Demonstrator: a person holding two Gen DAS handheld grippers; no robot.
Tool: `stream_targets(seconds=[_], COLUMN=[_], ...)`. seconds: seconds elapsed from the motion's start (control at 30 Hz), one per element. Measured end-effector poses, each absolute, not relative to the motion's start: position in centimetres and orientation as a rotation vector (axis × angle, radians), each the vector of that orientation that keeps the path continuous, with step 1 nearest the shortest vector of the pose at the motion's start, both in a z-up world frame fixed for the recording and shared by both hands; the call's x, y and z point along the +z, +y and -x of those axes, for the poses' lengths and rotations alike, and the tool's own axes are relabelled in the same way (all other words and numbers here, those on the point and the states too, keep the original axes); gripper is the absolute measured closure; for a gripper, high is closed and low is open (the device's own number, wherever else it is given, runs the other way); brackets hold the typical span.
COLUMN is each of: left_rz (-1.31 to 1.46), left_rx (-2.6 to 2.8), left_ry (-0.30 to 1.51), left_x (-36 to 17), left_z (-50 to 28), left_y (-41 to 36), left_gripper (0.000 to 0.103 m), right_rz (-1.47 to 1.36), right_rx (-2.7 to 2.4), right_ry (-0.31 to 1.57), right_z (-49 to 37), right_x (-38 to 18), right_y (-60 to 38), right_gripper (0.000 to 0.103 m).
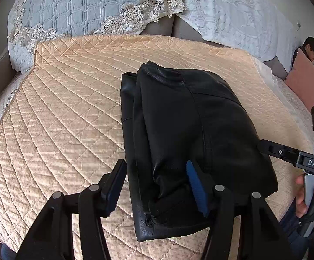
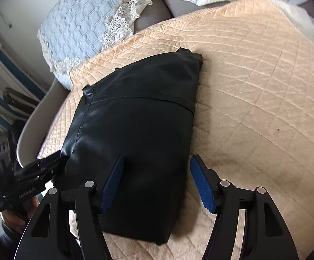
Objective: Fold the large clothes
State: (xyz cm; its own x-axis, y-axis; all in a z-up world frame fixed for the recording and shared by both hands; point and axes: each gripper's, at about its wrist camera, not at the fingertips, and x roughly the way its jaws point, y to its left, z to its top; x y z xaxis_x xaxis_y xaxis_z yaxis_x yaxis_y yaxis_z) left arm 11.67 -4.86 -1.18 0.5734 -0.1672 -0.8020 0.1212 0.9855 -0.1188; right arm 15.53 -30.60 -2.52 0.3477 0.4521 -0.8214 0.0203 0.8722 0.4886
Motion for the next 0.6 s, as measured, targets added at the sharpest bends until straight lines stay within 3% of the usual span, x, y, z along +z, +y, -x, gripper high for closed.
stream_targets(seconds=[0.4,0.6], left_rz=[0.204,0.236], left_rx=[-0.214,-0.250], left_ry=[0.961,0.980], left_x=[-2.1,-3.7], left_z=[-17.7,-18.6], left_y=[-2.5,-1.9], left_gripper=[0.042,0.033], right_rz=[-0.620,-0.649], right_rx=[0.340,0.370], right_ry=[1.200,1.182], right_z=[-19.6,-20.1], right_x=[-5.3,-5.7], right_y=[-32.4,-32.1], right_gripper=[0.030,0.027])
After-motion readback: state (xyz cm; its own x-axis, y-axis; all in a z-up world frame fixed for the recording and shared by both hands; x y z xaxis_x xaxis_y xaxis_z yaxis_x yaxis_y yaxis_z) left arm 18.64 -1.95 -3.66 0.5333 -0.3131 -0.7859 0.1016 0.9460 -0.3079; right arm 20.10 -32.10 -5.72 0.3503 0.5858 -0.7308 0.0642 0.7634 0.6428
